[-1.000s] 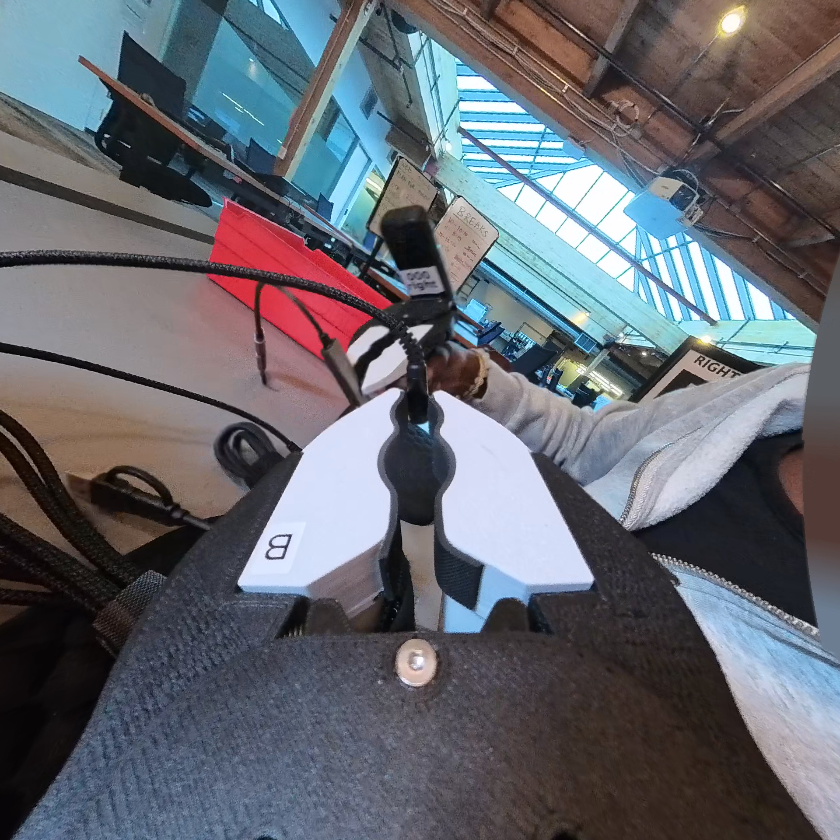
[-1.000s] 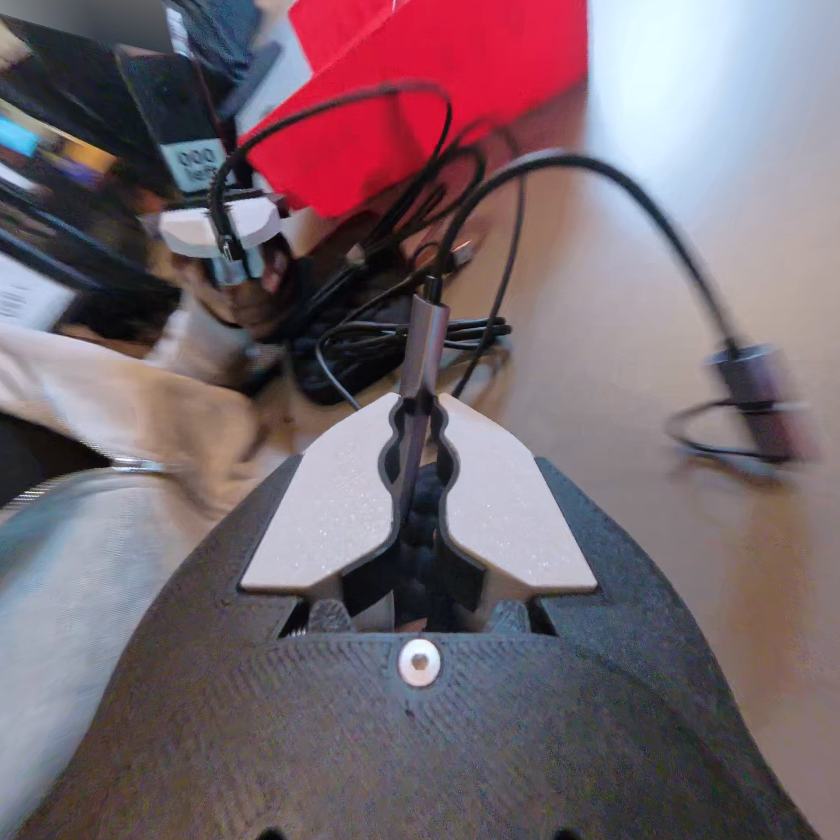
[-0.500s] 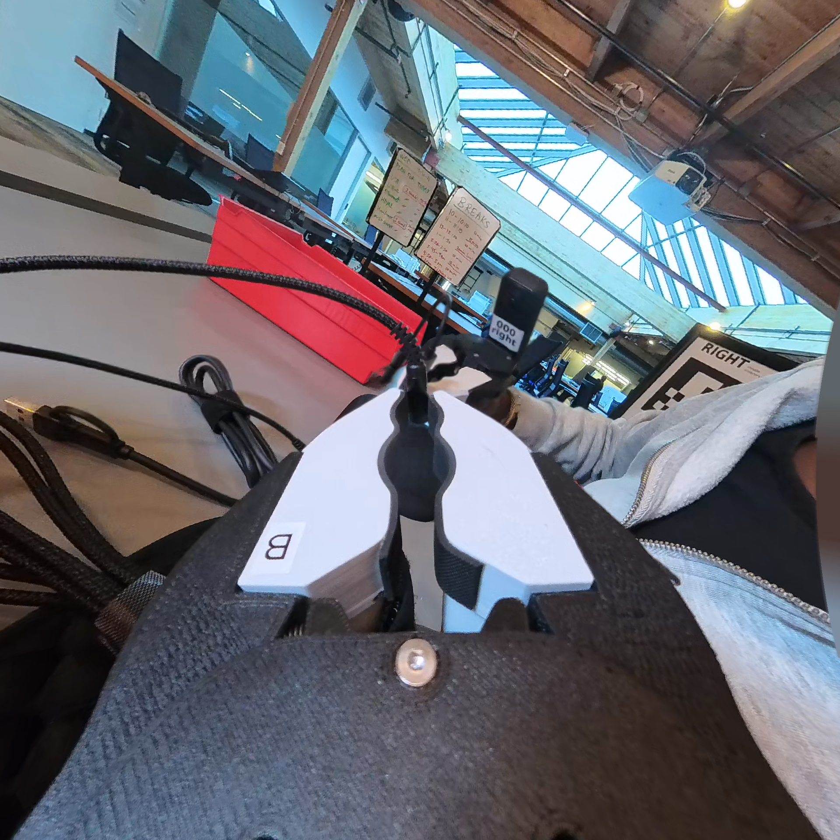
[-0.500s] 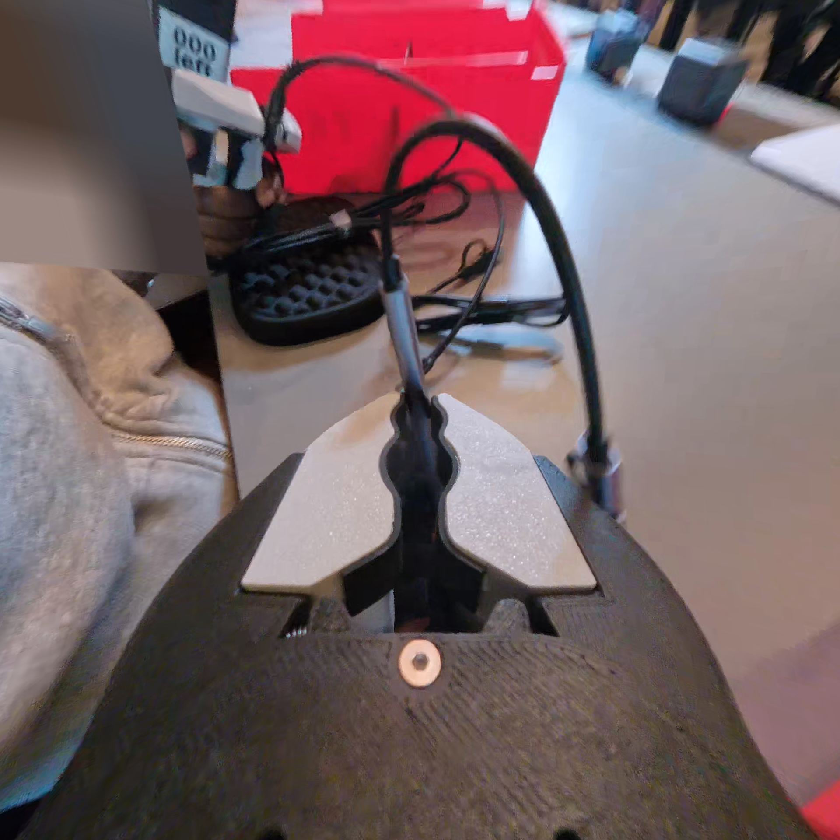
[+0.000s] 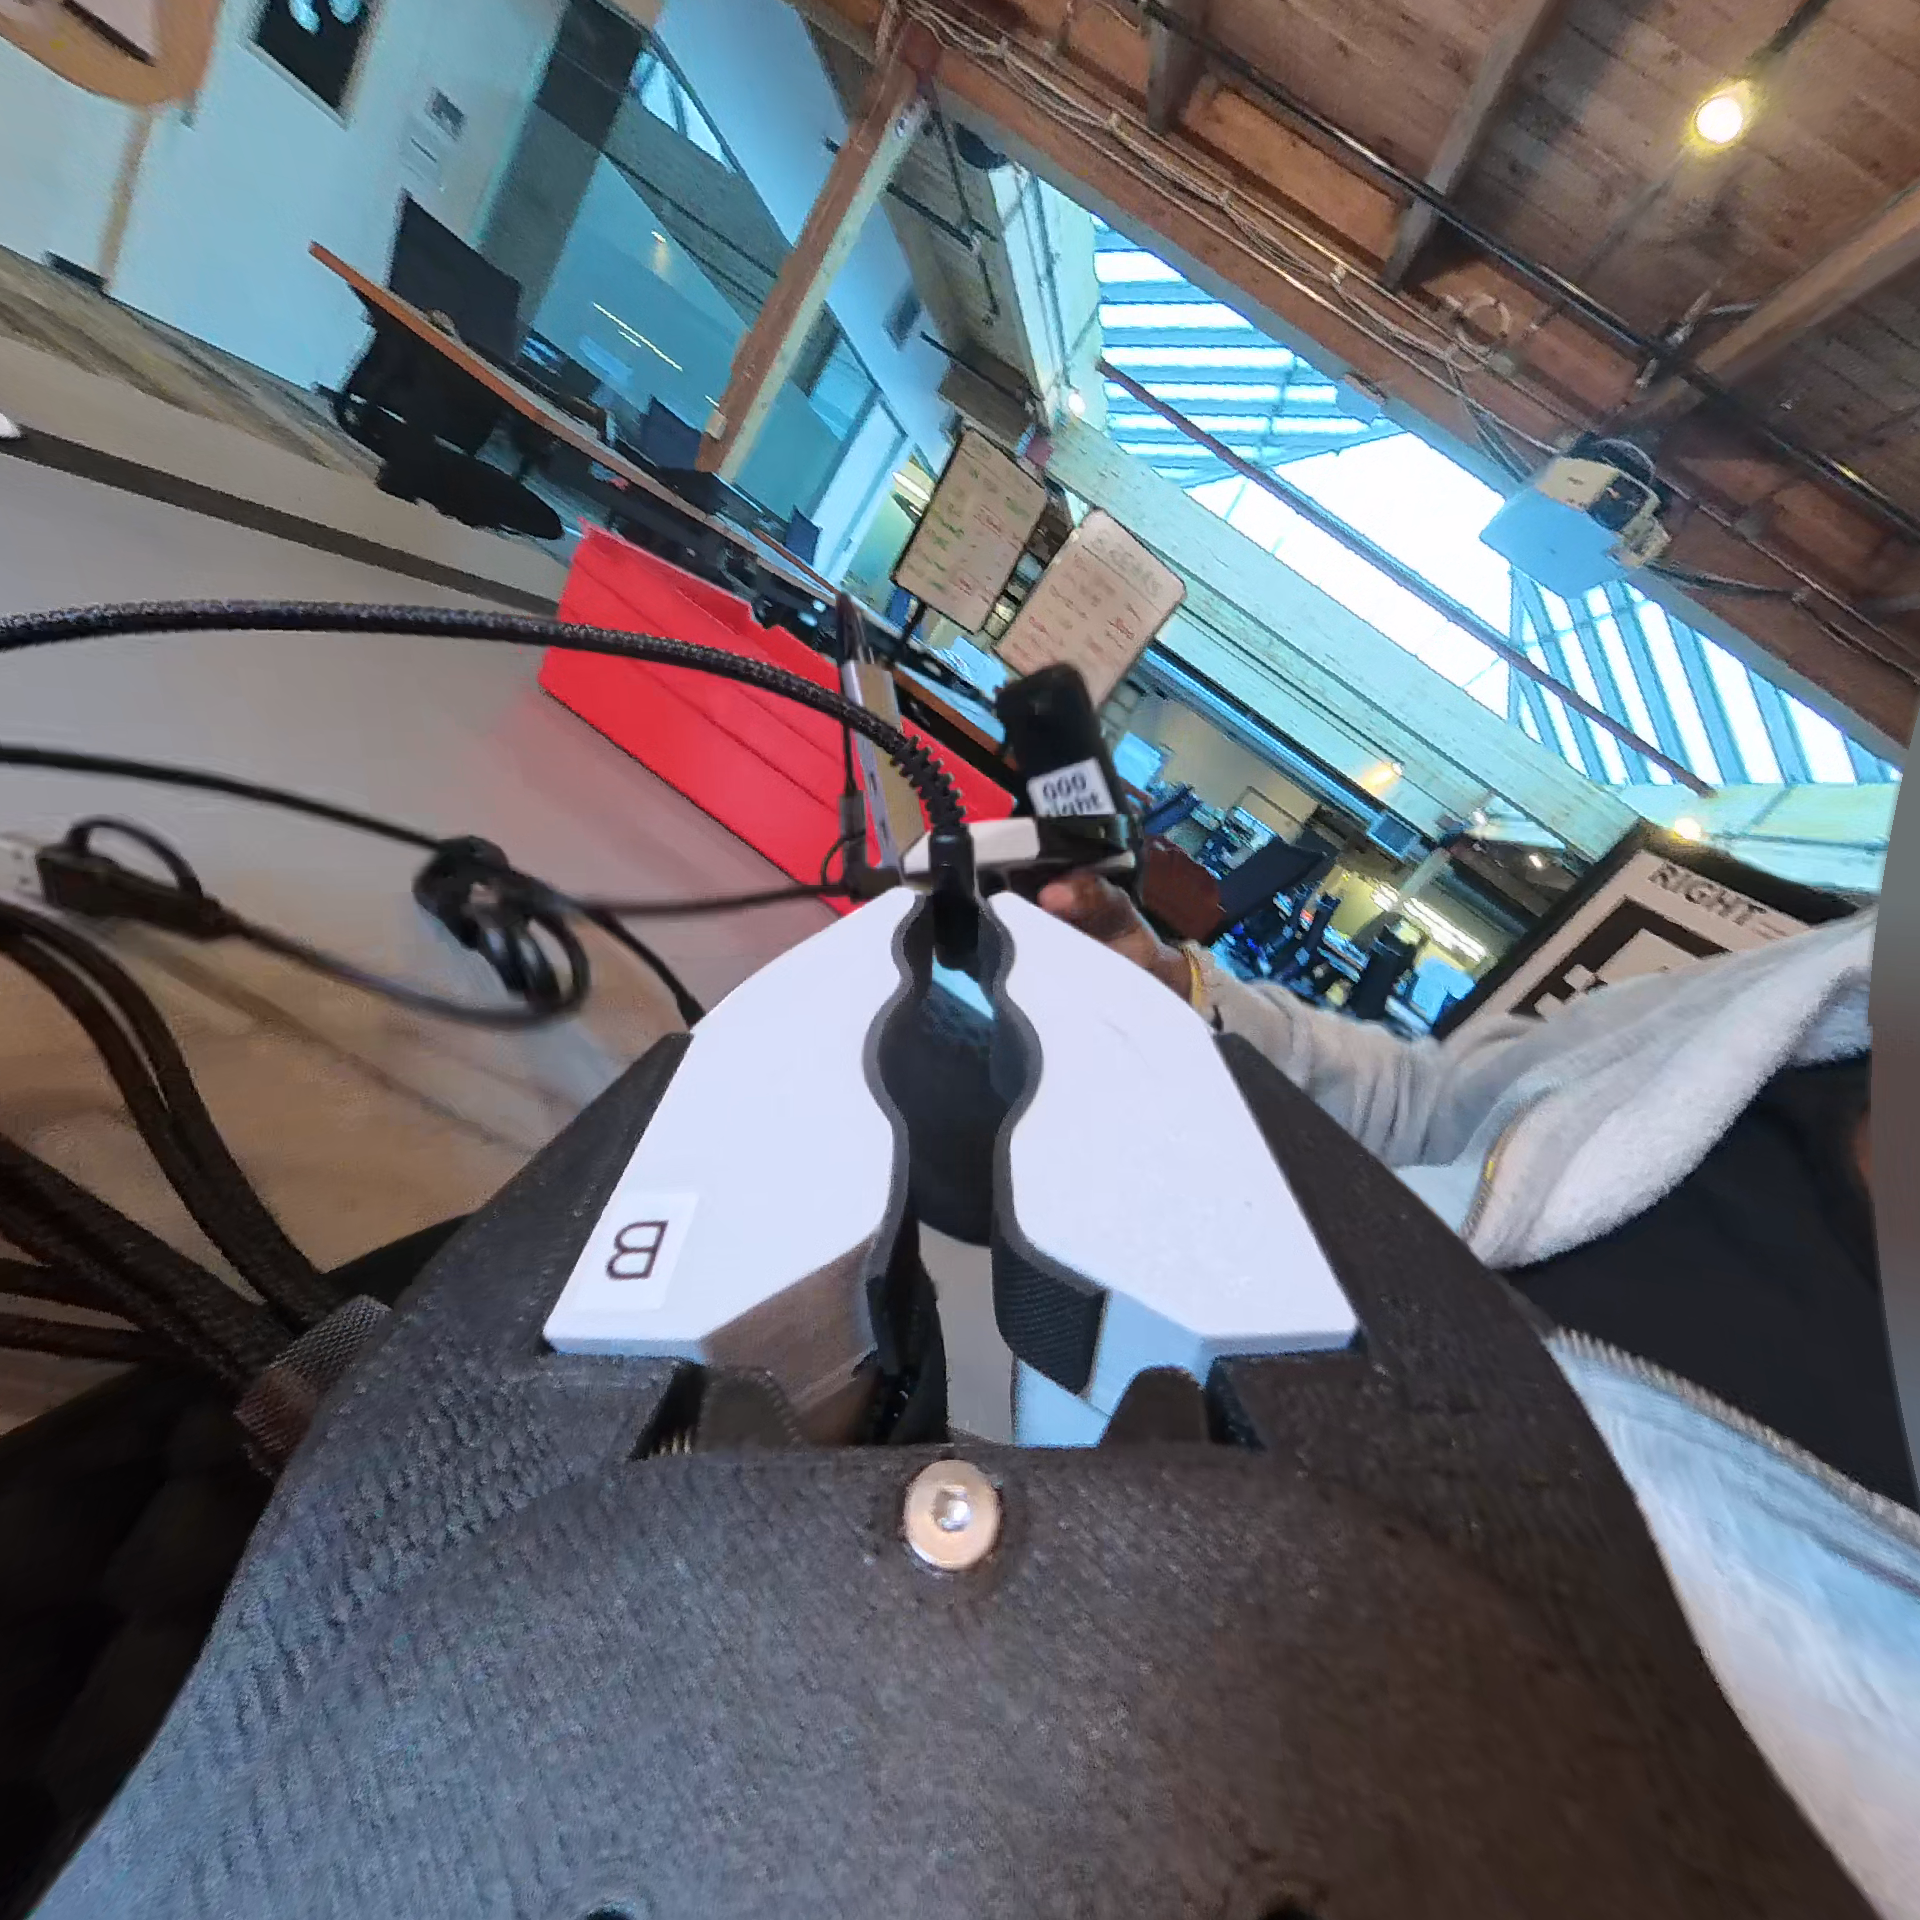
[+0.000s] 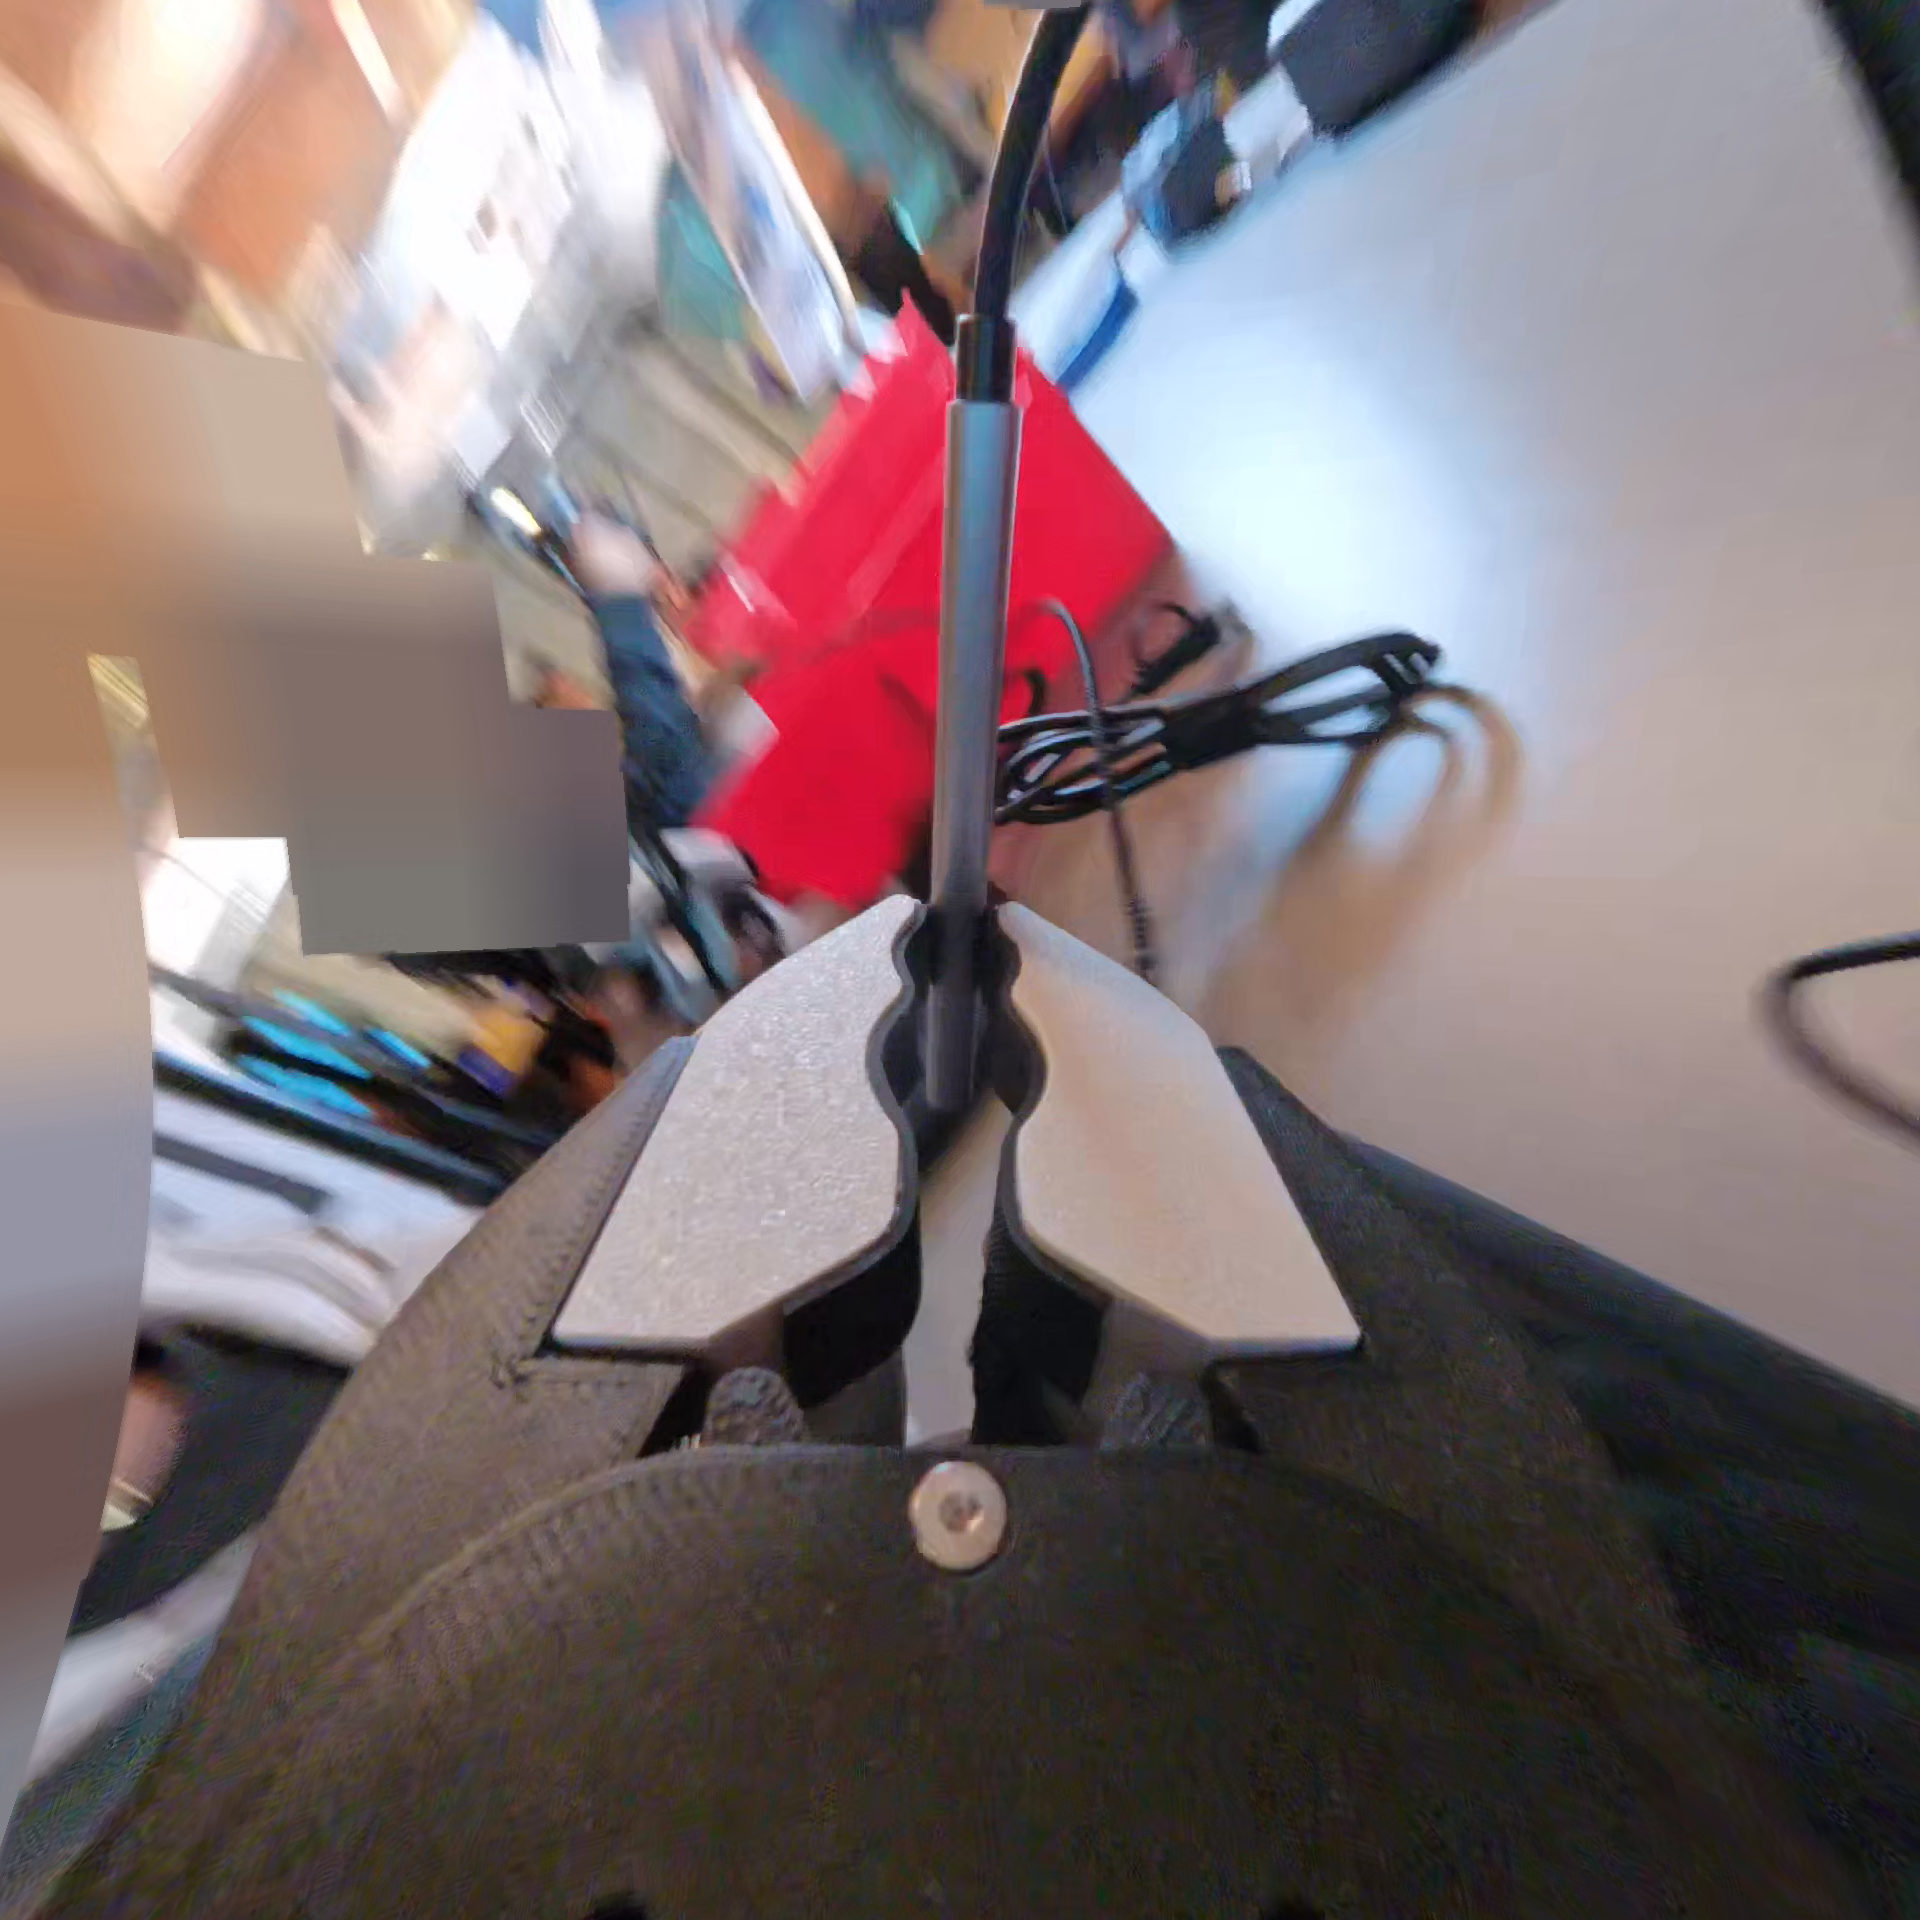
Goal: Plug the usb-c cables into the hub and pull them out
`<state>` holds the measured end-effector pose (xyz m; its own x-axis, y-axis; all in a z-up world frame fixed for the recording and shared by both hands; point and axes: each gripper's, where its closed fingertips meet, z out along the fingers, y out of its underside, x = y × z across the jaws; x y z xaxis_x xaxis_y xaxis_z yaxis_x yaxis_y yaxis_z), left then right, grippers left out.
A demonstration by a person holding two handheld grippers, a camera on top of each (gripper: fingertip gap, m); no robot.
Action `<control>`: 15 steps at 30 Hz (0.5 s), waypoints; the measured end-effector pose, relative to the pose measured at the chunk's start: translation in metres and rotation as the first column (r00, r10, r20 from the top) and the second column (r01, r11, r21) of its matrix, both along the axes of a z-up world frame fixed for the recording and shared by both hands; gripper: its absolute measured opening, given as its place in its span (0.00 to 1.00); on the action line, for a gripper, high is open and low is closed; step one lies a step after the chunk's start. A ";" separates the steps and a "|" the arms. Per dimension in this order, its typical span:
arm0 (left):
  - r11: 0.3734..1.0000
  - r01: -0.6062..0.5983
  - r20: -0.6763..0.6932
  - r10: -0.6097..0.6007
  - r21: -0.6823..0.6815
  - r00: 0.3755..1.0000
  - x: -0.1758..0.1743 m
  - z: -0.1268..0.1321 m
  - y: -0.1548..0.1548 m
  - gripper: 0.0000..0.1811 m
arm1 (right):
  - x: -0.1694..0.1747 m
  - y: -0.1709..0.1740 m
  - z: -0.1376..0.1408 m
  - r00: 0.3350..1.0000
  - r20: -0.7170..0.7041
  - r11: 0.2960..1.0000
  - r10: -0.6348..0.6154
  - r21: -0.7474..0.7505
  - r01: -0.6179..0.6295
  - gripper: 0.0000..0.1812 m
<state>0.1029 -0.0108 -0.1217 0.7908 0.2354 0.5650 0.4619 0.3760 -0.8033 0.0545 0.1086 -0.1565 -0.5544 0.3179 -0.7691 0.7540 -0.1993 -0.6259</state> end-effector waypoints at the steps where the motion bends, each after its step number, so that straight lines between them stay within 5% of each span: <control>1: 1.000 -0.022 0.012 0.022 0.022 1.000 -0.001 0.004 0.001 0.04 | -0.006 -0.005 0.011 0.997 0.070 0.991 -0.041 -0.128 0.050 0.05; 3: 0.992 -0.049 0.063 0.042 0.115 0.997 -0.002 0.014 0.005 0.04 | -0.015 -0.018 0.030 0.981 0.172 0.928 -0.086 -0.345 0.142 0.05; 5: 0.972 -0.098 0.151 0.067 0.212 0.986 -0.008 0.019 0.008 0.05 | -0.026 -0.026 0.050 0.957 0.276 0.790 -0.085 -0.567 0.234 0.05; 7: 0.956 -0.149 0.209 0.096 0.252 0.973 -0.016 0.016 0.014 0.05 | -0.033 -0.037 0.056 0.943 0.323 0.690 -0.084 -0.663 0.289 0.05; 10: 0.943 -0.197 0.269 0.123 0.267 0.955 -0.024 0.010 0.022 0.05 | -0.034 -0.058 0.052 0.933 0.346 0.652 -0.095 -0.687 0.321 0.05; 15: 0.913 -0.273 0.324 0.170 0.304 0.931 -0.038 0.004 0.017 0.04 | -0.022 -0.080 0.050 0.953 0.266 0.696 -0.147 -0.657 0.290 0.05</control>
<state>0.0652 0.0066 -0.1179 0.5337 0.1396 0.8341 0.5235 0.7201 -0.4555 0.0325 0.0283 -0.1063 -0.3681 -0.2382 -0.8988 0.7158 -0.6895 -0.1105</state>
